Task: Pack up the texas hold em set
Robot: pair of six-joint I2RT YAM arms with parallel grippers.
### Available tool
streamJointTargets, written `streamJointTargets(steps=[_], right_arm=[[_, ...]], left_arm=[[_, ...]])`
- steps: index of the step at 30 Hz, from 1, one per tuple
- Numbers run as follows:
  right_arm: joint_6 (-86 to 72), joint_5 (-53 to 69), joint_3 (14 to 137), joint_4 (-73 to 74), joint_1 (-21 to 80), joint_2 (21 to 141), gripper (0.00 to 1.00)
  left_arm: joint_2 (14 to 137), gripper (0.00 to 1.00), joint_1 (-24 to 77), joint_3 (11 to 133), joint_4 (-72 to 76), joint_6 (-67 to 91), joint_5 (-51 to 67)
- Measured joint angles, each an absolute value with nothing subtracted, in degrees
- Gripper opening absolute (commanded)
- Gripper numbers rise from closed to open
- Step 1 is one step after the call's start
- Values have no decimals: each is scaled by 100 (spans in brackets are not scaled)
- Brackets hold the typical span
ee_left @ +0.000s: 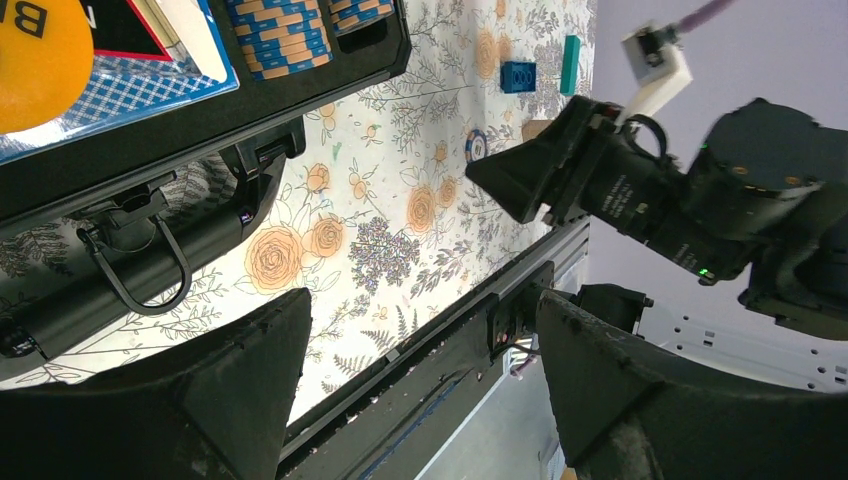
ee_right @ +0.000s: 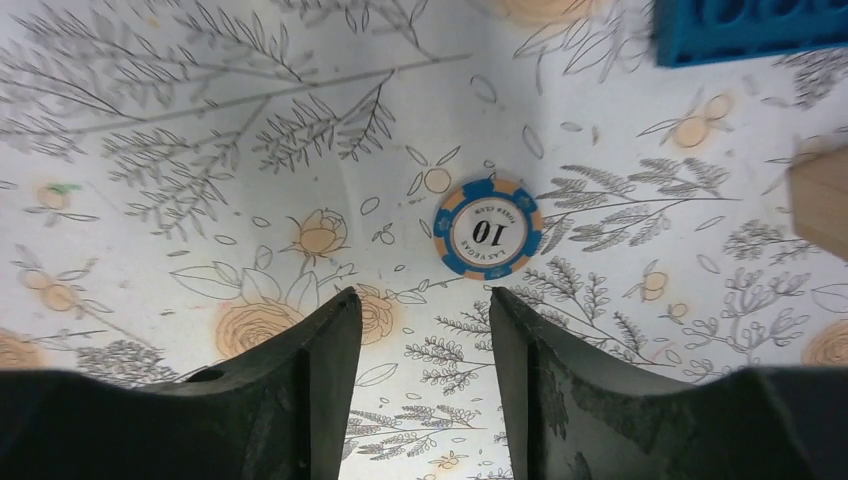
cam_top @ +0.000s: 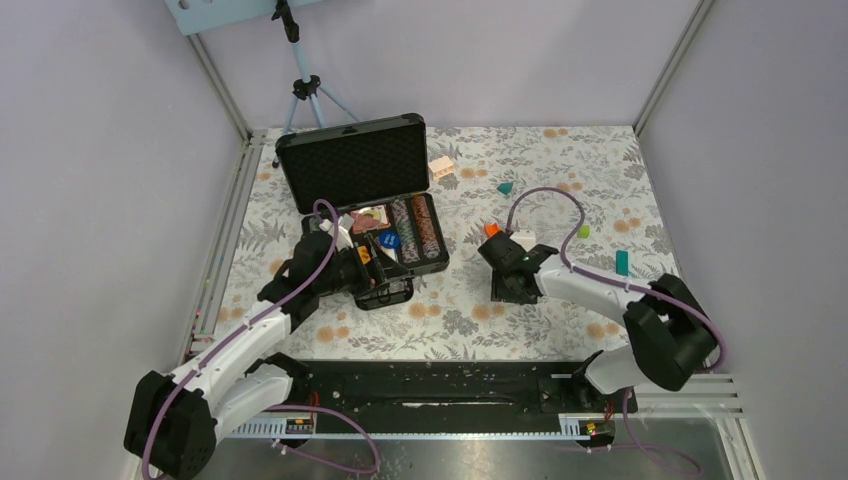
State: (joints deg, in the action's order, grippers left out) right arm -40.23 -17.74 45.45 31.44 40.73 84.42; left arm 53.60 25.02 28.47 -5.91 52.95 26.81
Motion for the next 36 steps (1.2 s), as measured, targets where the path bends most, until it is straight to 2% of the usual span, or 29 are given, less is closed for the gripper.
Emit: streamJointTargets(steps=[6,14,22,36], right_arm=[[-4034,-2370,4847,3153,3970,7985,55],[-4021,-2460,5019,3006,3153,8506,52],[-4158,-2381,4510,2882,3148,8637,51],[-4331,-2115,4318,2268,3148,8643,51]], left_arm=[[5242,82,2502,2847,-637,5290,2681],[5157,82,2502,2847,-722,5262,2679],[5151,82,2502,2847,-751,5231,2681],[5229,82,2502,2847,-746,5155,2709]])
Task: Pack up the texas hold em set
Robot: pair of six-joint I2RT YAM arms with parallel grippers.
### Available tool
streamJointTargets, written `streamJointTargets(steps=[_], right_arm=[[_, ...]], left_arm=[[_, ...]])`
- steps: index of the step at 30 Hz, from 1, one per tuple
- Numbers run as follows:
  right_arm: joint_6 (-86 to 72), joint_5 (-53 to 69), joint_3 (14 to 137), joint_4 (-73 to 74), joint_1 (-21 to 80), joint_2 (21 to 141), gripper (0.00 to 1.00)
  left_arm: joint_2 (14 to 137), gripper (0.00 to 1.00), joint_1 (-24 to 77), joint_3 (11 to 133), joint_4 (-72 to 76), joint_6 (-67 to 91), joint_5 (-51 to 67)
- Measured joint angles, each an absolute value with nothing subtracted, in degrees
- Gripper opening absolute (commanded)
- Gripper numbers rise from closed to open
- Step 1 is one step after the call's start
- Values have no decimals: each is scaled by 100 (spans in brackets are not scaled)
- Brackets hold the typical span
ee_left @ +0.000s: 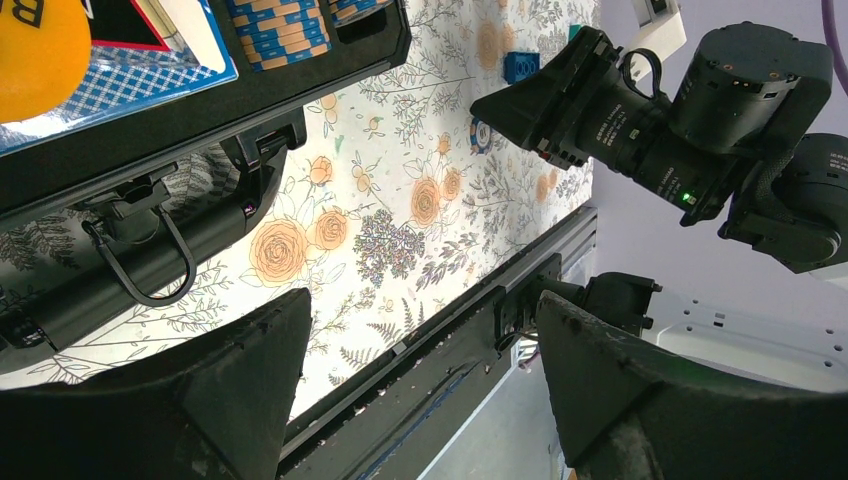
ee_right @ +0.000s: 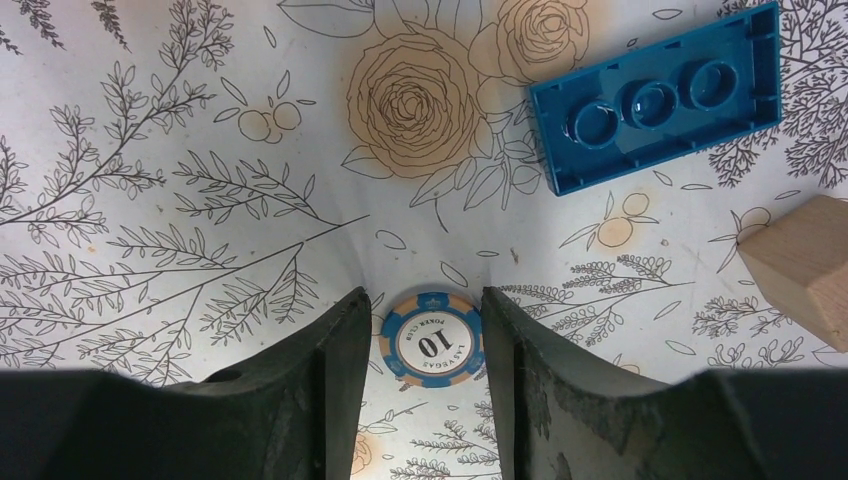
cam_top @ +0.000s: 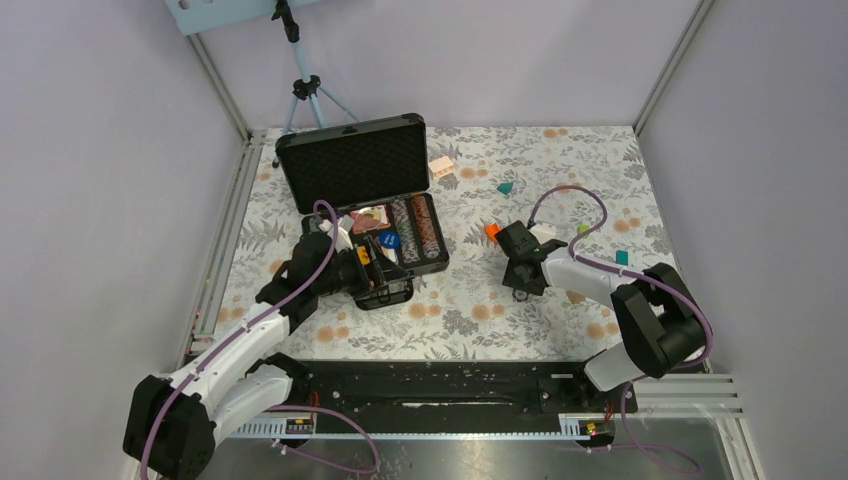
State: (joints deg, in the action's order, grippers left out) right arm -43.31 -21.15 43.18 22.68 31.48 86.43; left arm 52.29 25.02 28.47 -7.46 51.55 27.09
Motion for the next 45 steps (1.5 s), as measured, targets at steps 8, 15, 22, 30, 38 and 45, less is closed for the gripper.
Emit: streamJointTargets(steps=[8,15,22,30,38,45], right_arm=[[-4322,-2043,4292,2060,3148,8643,47],[-4342,-1900,4331,2102,3330,8648,46],[-4534,-1831,4370,2362,3970,8639,45],[-4930,-1680,4158,2644,4539,8324,47],[-5054,-1590,4042,3002,4766,8143,58],[-5059,-1627,4091,3183,5113,8206,59]], left_arm=[[5231,82,2502,2847,-746,5122,2720],[5231,82,2502,2847,-744,5122,2720],[5221,82,2502,2847,-744,5124,2720],[5170,82,2502,2845,-744,5127,2720],[5168,82,2502,2845,-744,5129,2720],[5166,82,2502,2845,-744,5133,2720]])
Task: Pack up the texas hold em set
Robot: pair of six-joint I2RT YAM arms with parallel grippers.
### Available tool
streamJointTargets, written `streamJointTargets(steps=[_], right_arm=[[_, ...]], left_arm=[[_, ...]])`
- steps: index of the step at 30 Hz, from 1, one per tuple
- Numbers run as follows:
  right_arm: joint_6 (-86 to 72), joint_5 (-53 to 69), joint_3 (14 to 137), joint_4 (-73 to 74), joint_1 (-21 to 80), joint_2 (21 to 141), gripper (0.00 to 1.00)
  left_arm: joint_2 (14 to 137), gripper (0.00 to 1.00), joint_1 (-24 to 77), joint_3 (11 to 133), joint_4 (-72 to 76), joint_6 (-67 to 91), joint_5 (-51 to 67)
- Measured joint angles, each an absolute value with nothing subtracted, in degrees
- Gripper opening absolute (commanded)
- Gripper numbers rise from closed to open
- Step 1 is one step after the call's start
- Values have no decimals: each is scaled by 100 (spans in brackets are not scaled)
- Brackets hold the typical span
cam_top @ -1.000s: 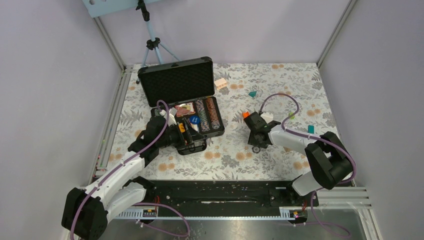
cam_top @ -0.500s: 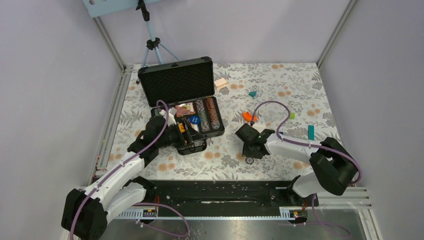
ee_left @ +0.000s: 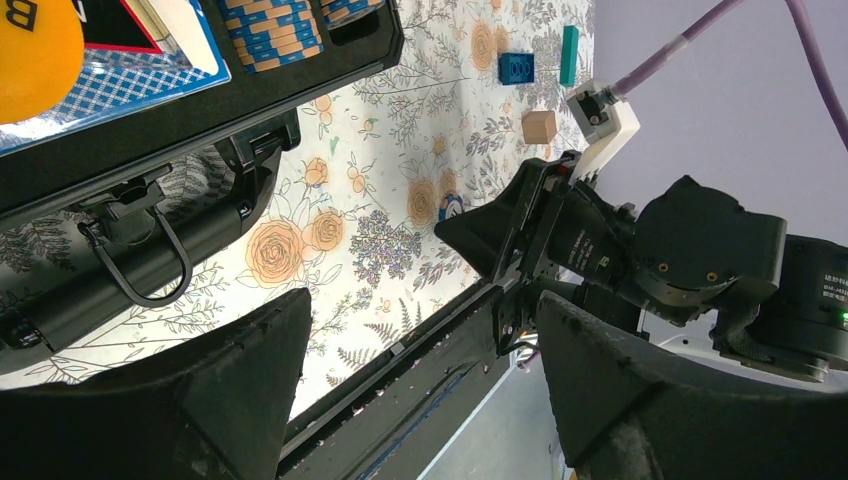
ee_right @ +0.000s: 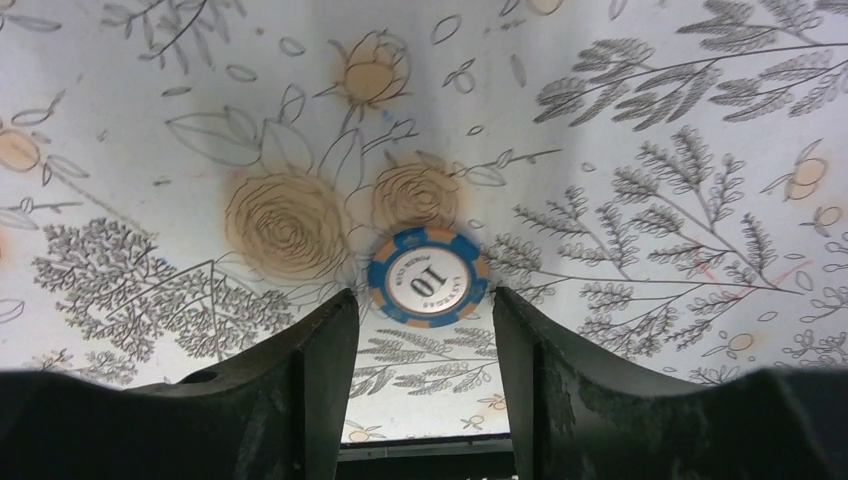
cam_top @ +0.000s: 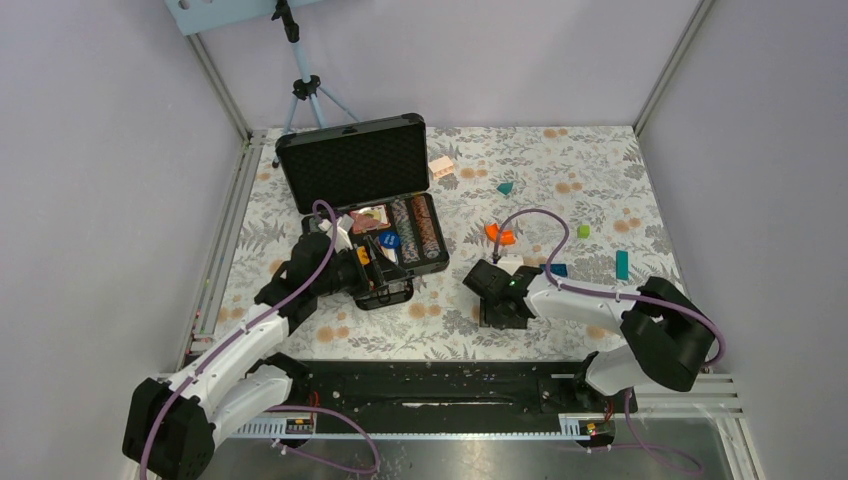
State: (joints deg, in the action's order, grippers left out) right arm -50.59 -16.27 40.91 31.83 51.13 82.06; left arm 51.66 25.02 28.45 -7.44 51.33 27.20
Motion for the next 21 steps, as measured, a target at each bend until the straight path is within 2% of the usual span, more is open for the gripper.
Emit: streamJointTargets(steps=[5,12,21], right_arm=[[-5120,-1638,4185,3229,5343,8322,55],[-5170,-1684,4241,3225,5402,8388,67],[-5192,-1708,4484,3227,5402,8665,62]], left_arm=[[5100,82,2502,2845,-751,5131,2718],[5057,82,2502,2845,-753,5131,2718],[5059,82,2502,2845,-753,5131,2718]])
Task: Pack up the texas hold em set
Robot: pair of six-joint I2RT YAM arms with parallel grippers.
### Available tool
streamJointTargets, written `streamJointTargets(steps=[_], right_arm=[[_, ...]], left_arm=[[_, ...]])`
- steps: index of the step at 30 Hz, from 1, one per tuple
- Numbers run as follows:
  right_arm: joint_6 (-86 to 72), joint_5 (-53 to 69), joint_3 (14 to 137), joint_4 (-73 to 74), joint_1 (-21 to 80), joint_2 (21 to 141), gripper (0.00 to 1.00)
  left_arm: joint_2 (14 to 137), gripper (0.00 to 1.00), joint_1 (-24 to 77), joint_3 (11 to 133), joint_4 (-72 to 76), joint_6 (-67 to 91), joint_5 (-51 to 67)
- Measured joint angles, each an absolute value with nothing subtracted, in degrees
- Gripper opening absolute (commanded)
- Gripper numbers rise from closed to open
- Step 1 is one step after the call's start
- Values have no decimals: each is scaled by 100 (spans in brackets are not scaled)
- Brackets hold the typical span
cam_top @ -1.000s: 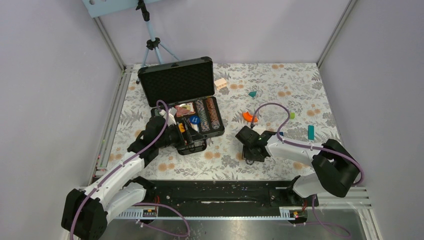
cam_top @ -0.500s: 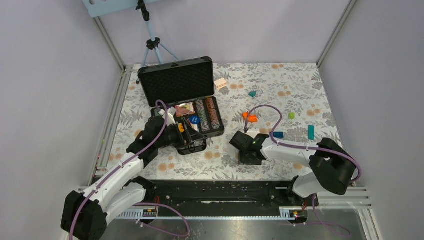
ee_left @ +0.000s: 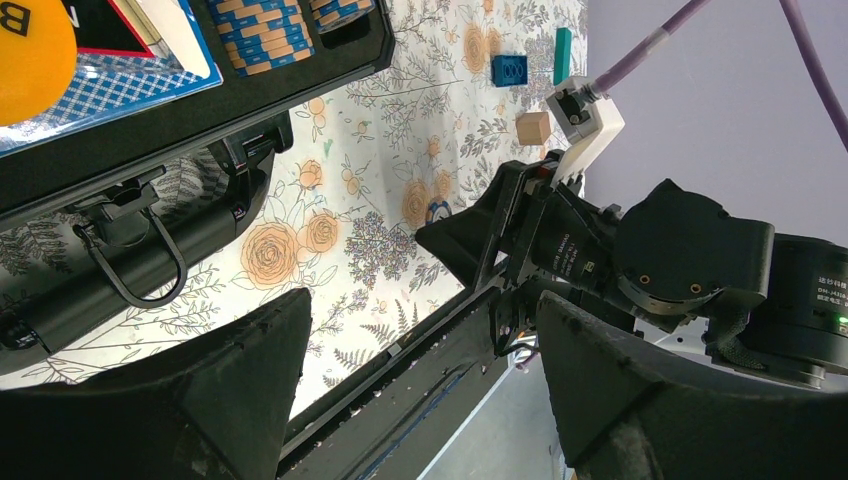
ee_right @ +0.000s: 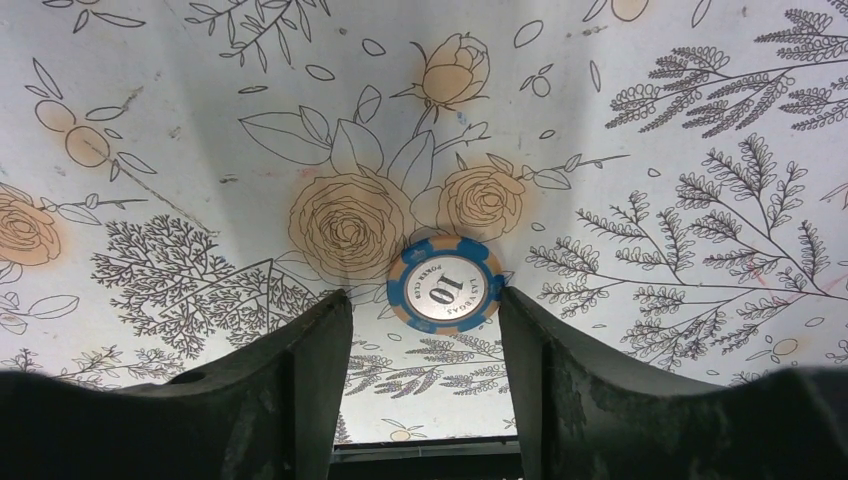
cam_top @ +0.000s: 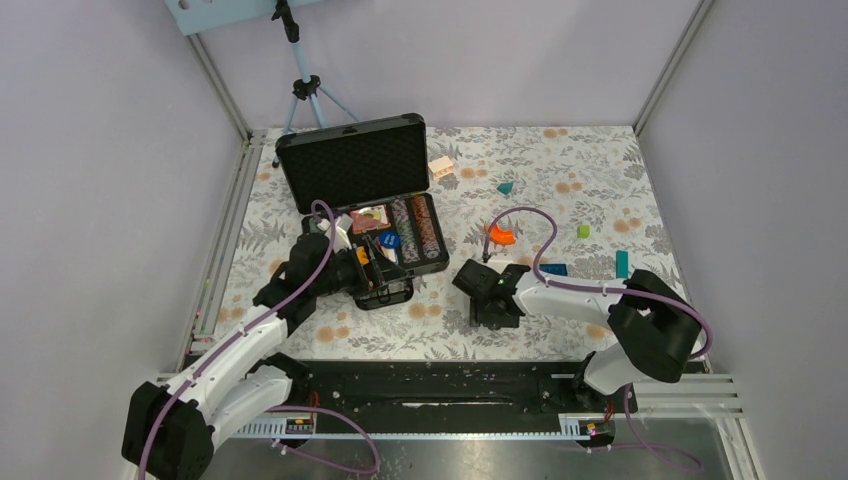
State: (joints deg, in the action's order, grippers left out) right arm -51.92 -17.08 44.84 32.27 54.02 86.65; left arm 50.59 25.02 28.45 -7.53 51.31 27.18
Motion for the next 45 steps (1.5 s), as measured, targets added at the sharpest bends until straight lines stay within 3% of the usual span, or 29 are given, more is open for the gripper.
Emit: streamJointTargets(steps=[22,45], right_arm=[[-5087,-1723,4285,3129,5238,8455,42],[-4132,-1385,4327,2775,5212,8296,42]], left_arm=[[5061,82,2502,2845,-751,5153,2718],[5478,82,2821,2845,-458,5334,2696]])
